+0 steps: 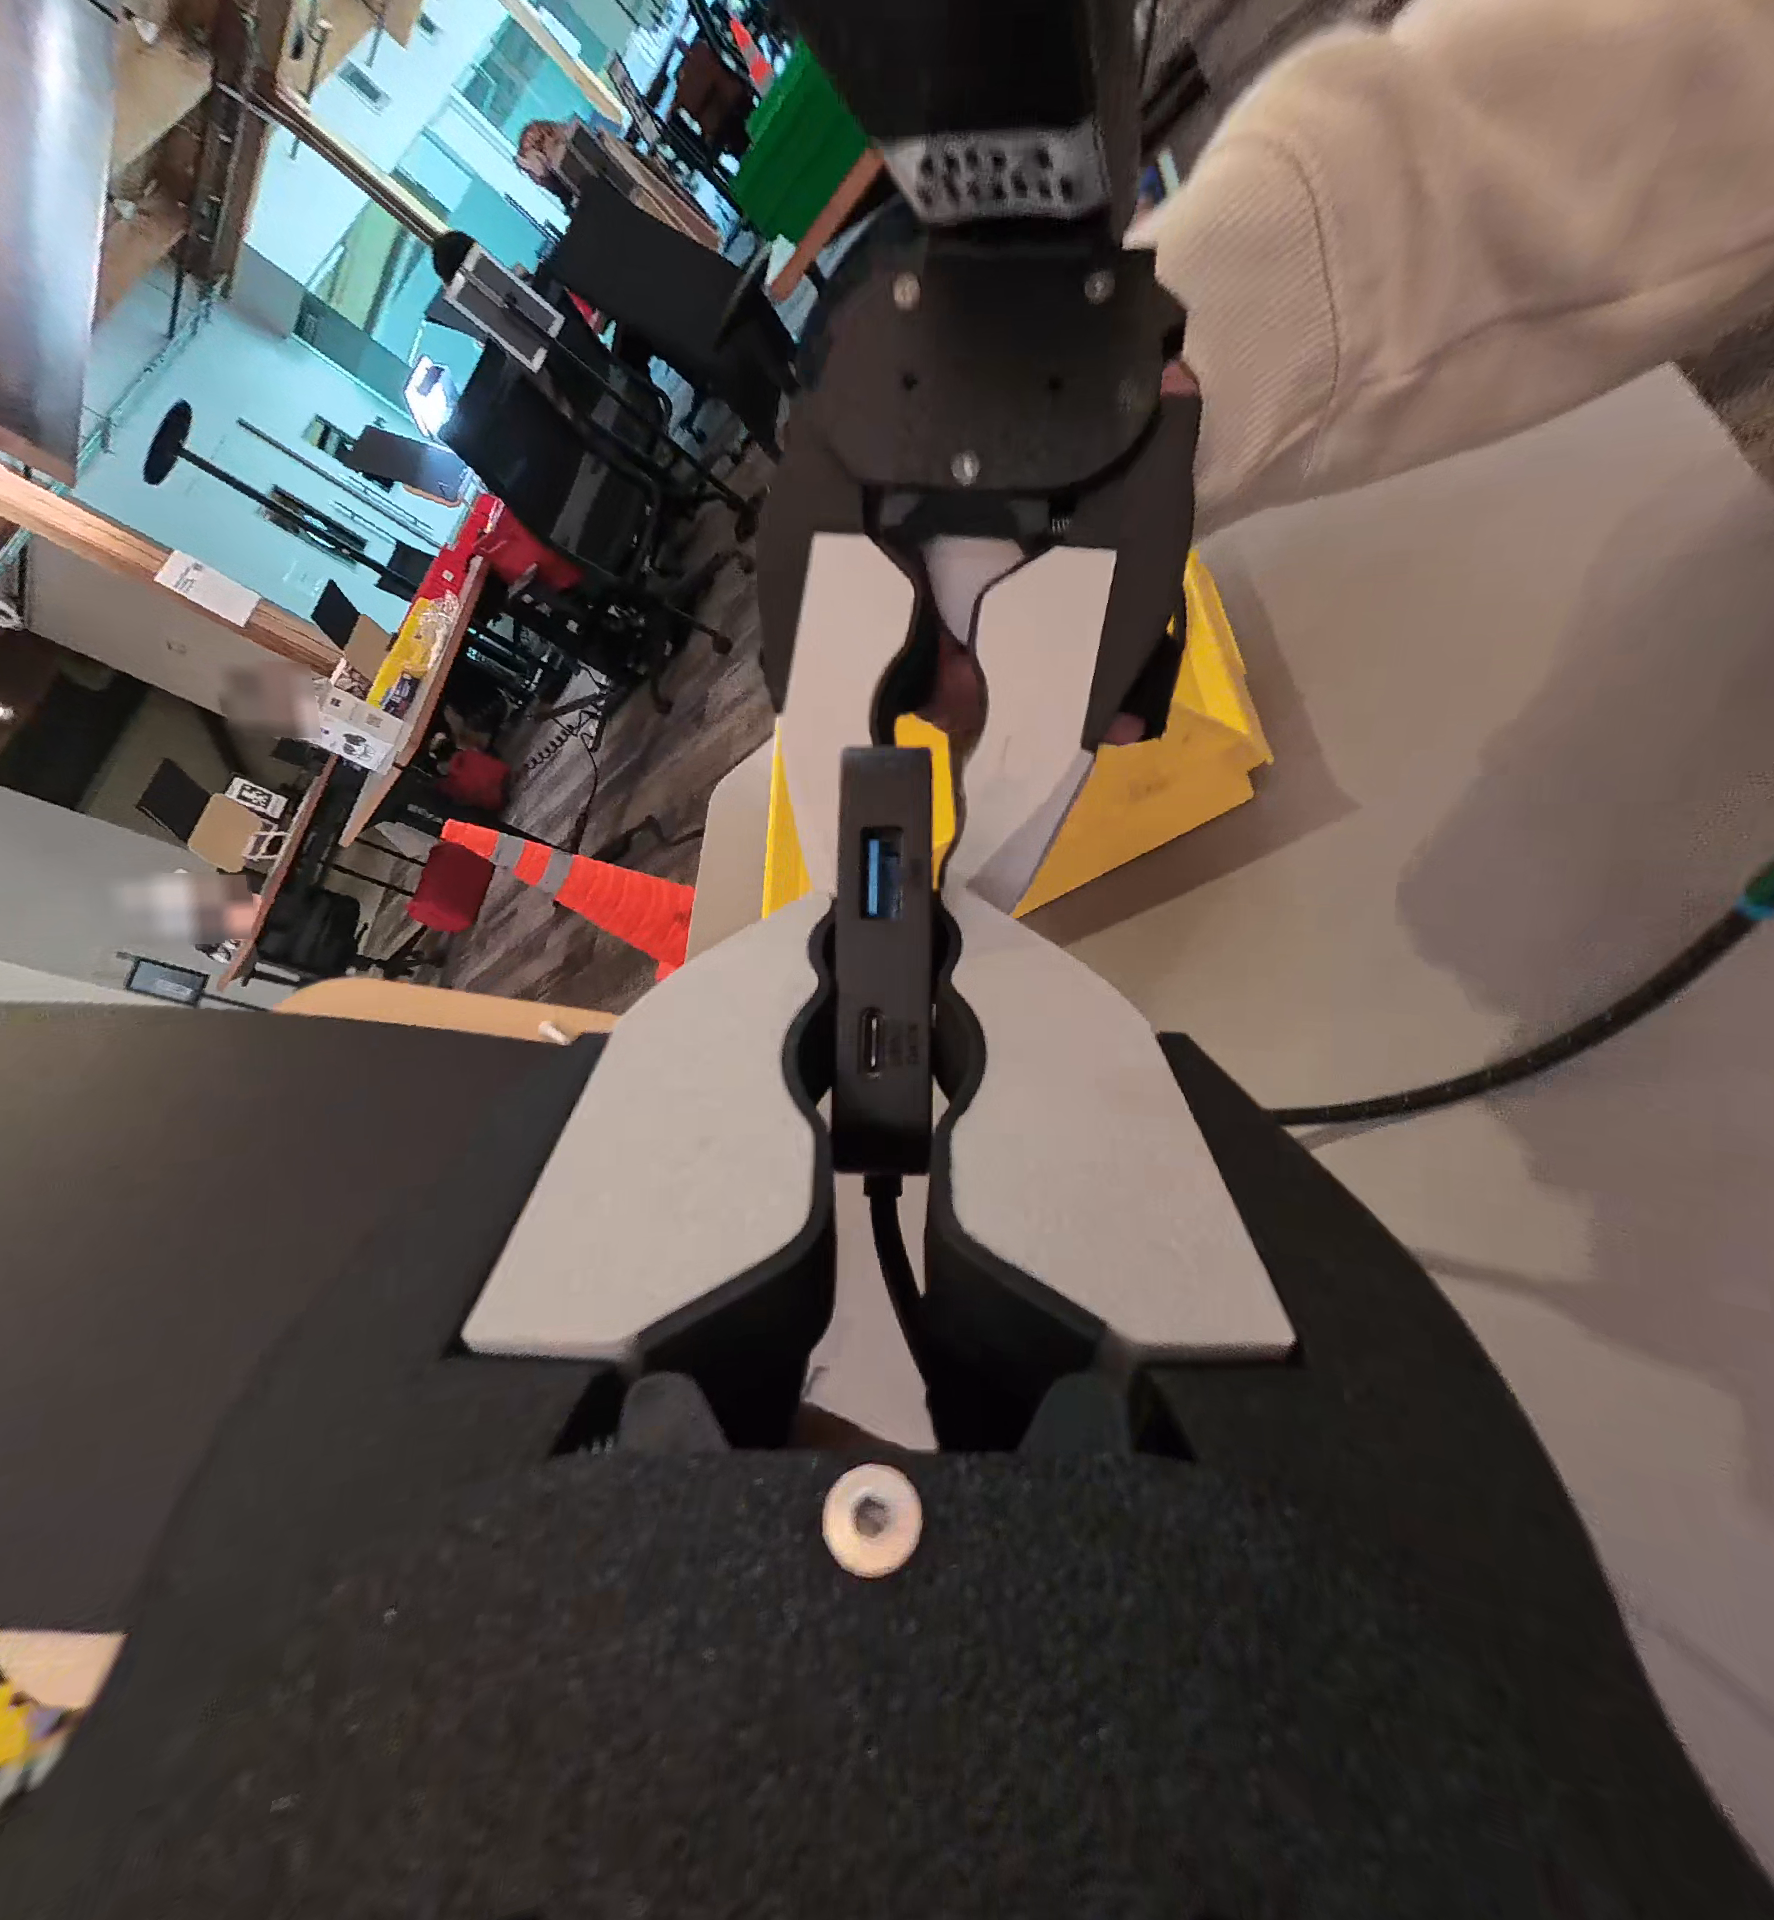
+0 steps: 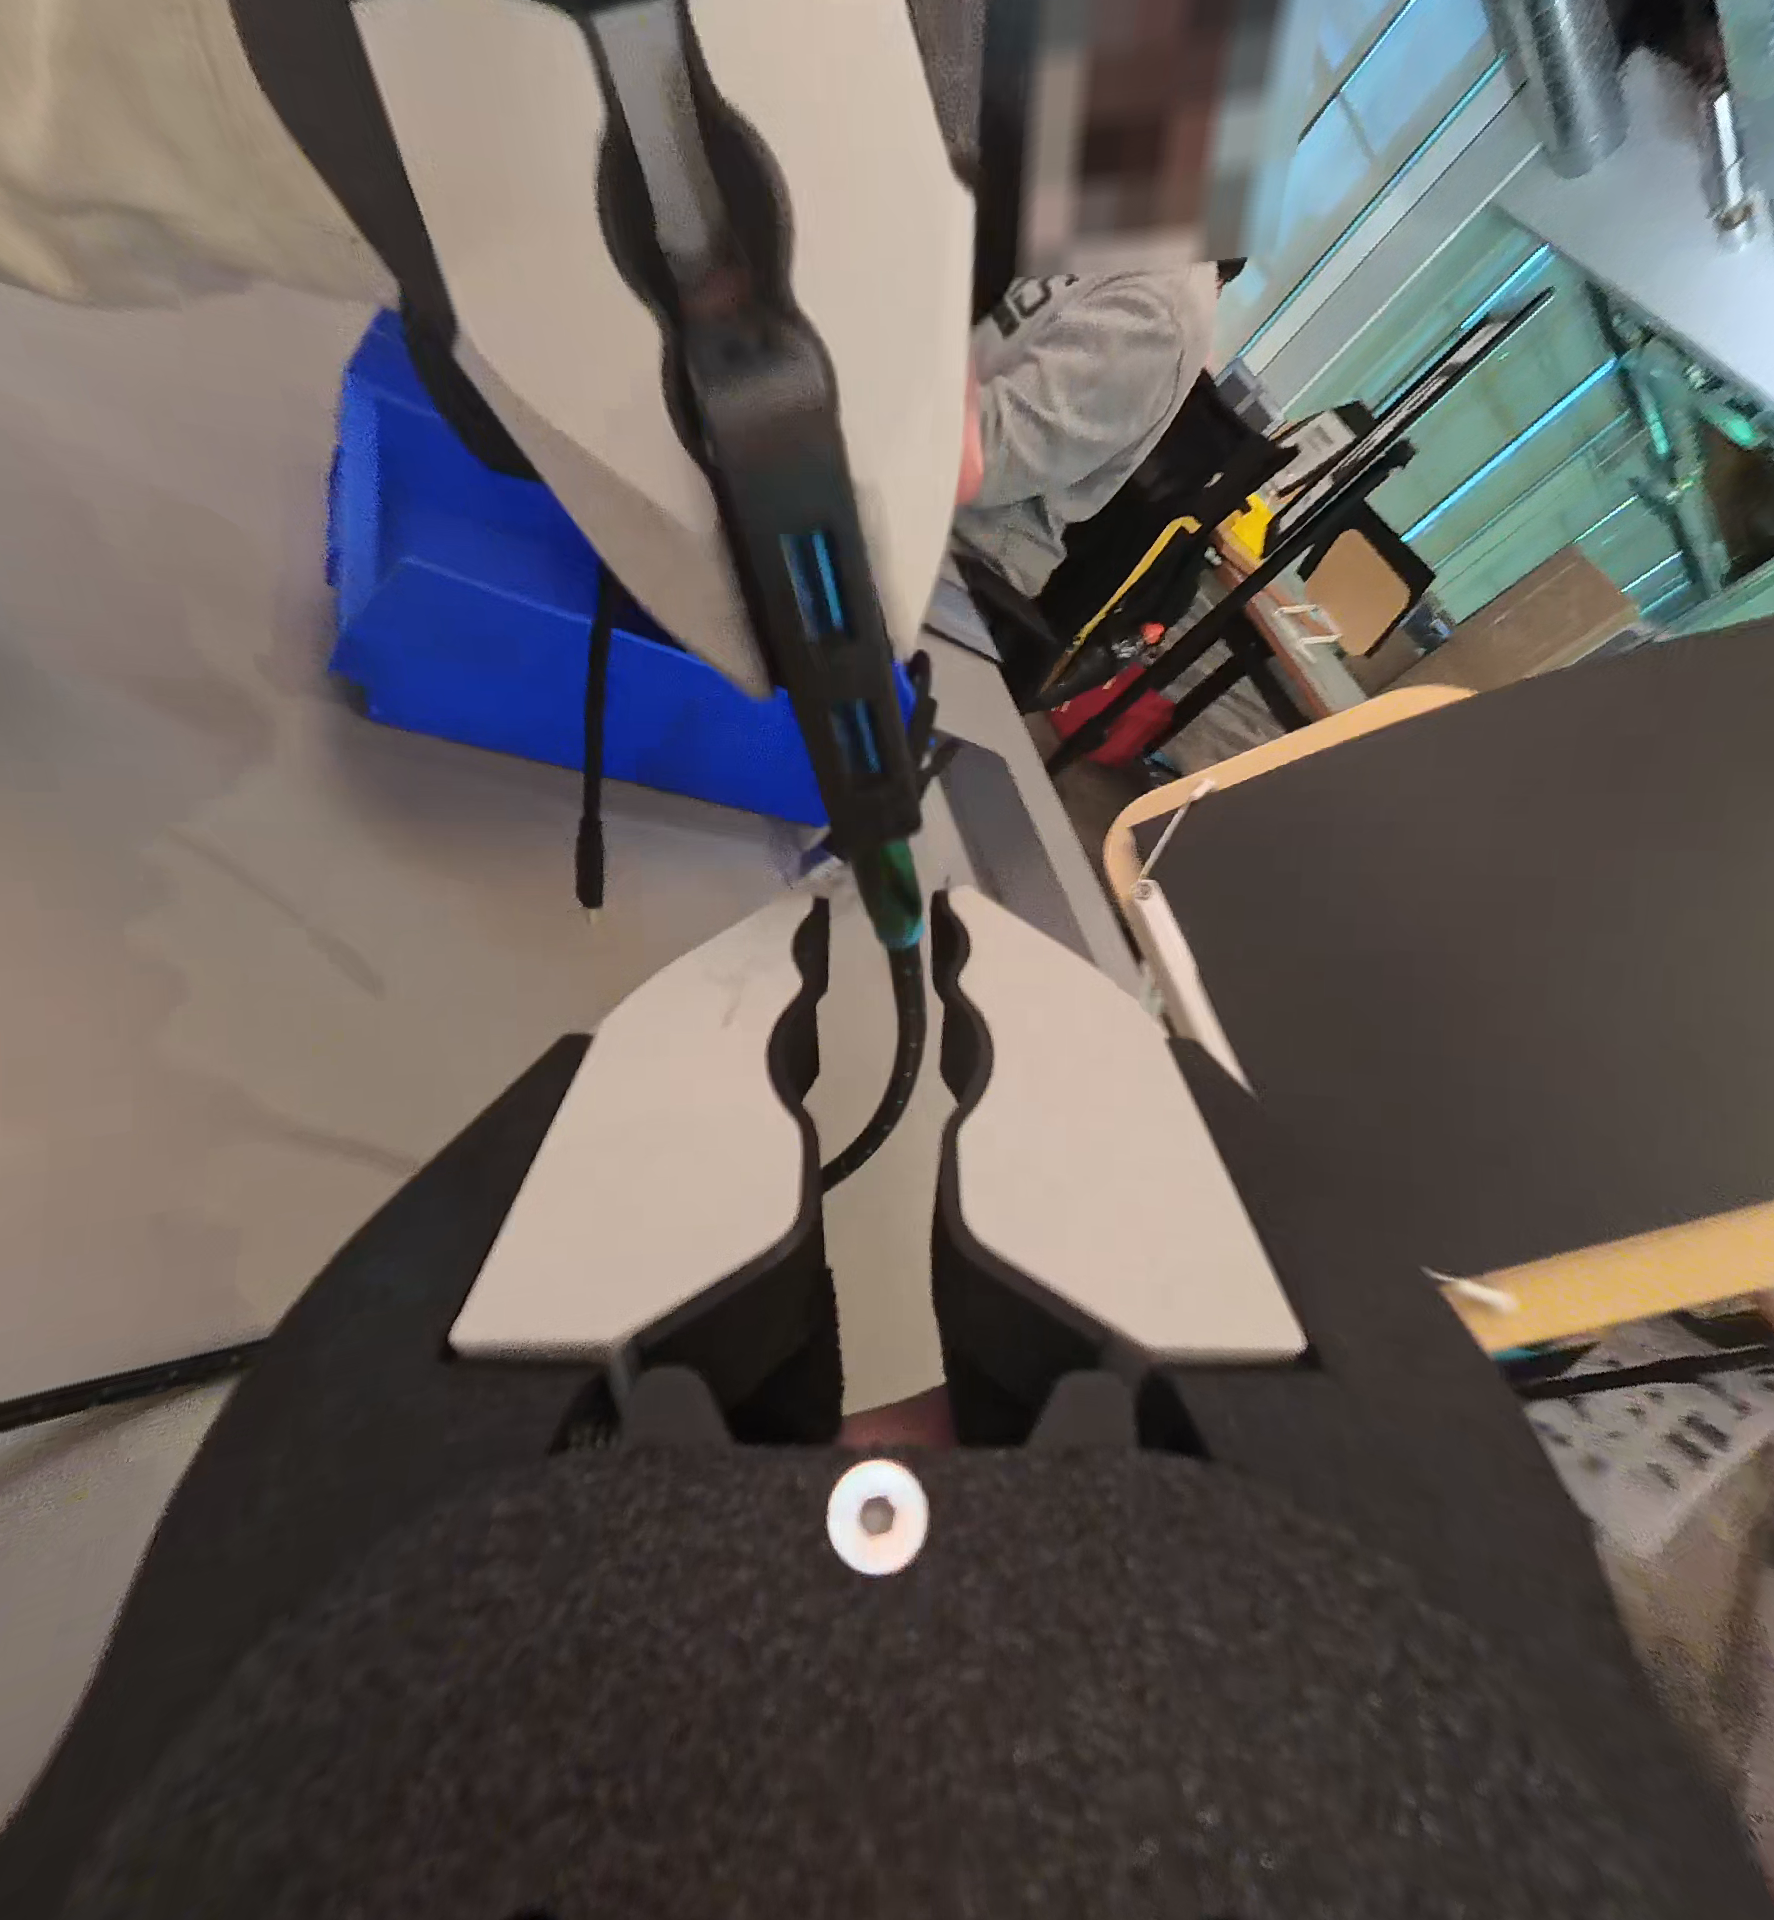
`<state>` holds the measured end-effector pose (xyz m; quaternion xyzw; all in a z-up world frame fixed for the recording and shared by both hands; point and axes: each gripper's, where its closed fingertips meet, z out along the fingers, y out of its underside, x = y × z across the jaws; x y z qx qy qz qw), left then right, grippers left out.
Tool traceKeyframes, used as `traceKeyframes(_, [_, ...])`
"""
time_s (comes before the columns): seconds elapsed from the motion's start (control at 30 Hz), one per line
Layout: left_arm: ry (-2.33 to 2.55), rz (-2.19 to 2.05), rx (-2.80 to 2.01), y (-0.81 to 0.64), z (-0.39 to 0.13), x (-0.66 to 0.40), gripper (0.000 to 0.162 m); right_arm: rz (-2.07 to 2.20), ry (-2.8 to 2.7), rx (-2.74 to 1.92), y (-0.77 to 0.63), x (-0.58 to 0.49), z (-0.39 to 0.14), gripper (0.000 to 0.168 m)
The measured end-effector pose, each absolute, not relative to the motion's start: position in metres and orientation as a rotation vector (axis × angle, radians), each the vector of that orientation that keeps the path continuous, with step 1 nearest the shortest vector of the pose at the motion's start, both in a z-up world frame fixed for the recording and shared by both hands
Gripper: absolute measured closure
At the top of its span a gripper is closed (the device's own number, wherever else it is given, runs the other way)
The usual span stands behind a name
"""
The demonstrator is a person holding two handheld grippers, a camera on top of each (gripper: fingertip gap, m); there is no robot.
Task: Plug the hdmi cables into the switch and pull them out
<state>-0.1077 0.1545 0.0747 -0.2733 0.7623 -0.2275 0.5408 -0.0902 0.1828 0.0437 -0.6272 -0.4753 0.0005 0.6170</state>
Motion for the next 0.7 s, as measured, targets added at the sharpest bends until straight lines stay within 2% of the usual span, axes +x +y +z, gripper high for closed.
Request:
traceKeyframes(0.1, [1.768,-0.622,-0.677,0.154,0.074,-0.118,0.149,0.086,-1.073,-1.489,0.191,-0.099,0.031,0.148])
traceKeyframes(0.17, [1.747,-0.646,-0.702,0.158,0.071,-0.125,0.149,0.07,-1.09,-1.495,0.195,-0.103,0.025,0.159])
traceKeyframes(0.2, [1.74,-0.632,-0.716,0.162,0.068,-0.128,0.149,0.067,-1.094,-1.498,0.196,-0.104,0.025,0.159])
traceKeyframes(0.4, [1.782,-0.504,-0.851,0.199,0.028,-0.15,0.149,0.1,-1.097,-1.501,0.18,-0.102,0.044,0.163])
traceKeyframes(0.7, [1.796,-0.288,-1.062,0.21,-0.01,-0.145,0.143,-0.274,-1.229,-1.639,0.178,-0.101,0.011,0.163])
